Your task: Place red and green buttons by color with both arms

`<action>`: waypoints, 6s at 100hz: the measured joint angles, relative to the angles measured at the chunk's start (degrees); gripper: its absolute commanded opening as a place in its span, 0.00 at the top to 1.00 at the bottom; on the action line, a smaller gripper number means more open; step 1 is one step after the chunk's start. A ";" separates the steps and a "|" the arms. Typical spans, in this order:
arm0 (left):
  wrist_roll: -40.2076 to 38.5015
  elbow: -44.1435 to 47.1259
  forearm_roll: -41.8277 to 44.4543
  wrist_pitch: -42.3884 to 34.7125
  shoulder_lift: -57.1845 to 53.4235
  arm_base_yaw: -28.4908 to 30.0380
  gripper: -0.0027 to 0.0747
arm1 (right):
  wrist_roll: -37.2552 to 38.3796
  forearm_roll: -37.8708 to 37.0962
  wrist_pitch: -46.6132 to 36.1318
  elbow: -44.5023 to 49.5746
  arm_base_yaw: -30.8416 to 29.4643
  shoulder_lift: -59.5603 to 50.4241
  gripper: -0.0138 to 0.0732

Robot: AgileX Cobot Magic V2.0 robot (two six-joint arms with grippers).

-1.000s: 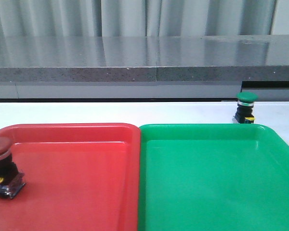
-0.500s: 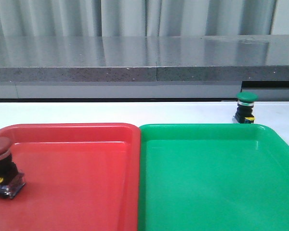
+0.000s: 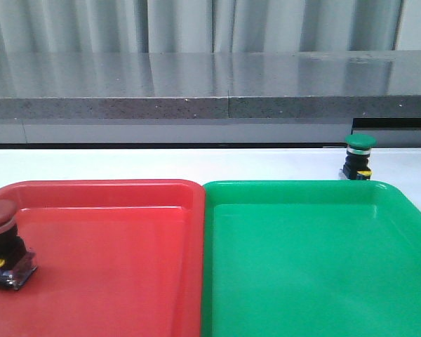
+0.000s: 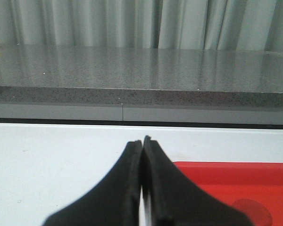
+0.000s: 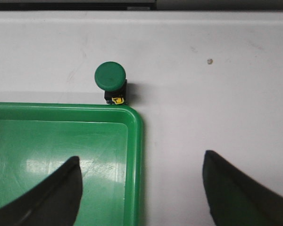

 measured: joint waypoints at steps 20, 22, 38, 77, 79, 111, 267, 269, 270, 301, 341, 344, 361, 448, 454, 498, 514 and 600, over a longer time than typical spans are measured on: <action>0.00 0.00 0.00 0.00 0.00 0.00 0.99 | 0.14 0.84 -0.73 -3.24 1.77 6.95 0.17; 0.00 0.00 0.00 0.00 0.00 0.00 0.99 | 0.14 1.15 -0.73 -3.87 2.03 7.82 0.17; 0.00 0.00 0.00 0.00 0.00 0.00 0.99 | 0.28 1.39 -0.38 -9.58 3.18 15.20 0.17; 0.00 0.00 0.00 0.00 0.00 0.00 0.99 | 1.51 2.76 1.95 -21.34 3.70 30.54 0.17; 0.00 0.00 0.00 0.00 0.00 0.00 0.99 | 1.49 2.76 2.33 -21.91 3.70 31.25 0.17; 0.00 0.00 0.00 0.00 0.00 0.00 0.99 | 1.61 2.76 7.03 -28.72 3.70 41.52 0.17; 0.00 0.00 0.00 0.00 0.00 0.00 0.99 | 18.83 -5.65 7.76 -13.85 20.70 24.26 0.71; 0.00 0.00 0.00 0.00 0.00 0.00 0.99 | 19.34 -5.65 7.63 -13.29 21.27 24.26 0.71; 0.00 0.00 0.00 0.00 0.00 0.00 0.99 | 19.64 -5.80 7.47 -13.11 21.65 24.21 0.71; 0.00 0.00 0.00 0.00 0.00 0.00 0.99 | 23.78 -5.54 3.02 -6.43 28.84 24.21 0.71; 0.00 0.00 0.00 0.00 0.00 0.00 0.99 | 25.42 -5.21 0.08 -2.42 29.60 25.52 0.71; 0.00 0.00 0.00 0.00 0.00 0.00 0.99 | 25.42 -5.21 0.08 -2.42 29.60 25.65 0.71; 0.00 0.00 0.00 0.00 0.00 0.00 0.99 | 25.49 -5.21 0.08 -2.42 29.60 25.74 0.71; 0.00 0.00 0.00 0.00 0.00 0.00 0.99 | 22.81 -4.23 -1.40 -2.08 29.89 24.04 0.21; 0.00 0.00 0.00 0.00 0.00 0.00 0.99 | 20.93 -3.38 -1.40 -2.08 29.06 22.42 0.21; 0.00 0.00 0.00 0.00 0.00 0.00 0.99 | 6.67 0.84 -1.11 -0.87 15.71 10.27 0.22; 0.00 0.00 0.00 0.00 0.00 0.00 0.99 | 3.32 1.77 -1.22 2.75 8.24 5.37 0.27; 0.00 0.00 0.00 0.00 0.00 0.00 0.99 | -5.66 3.57 -17.66 25.08 -6.22 -19.82 0.91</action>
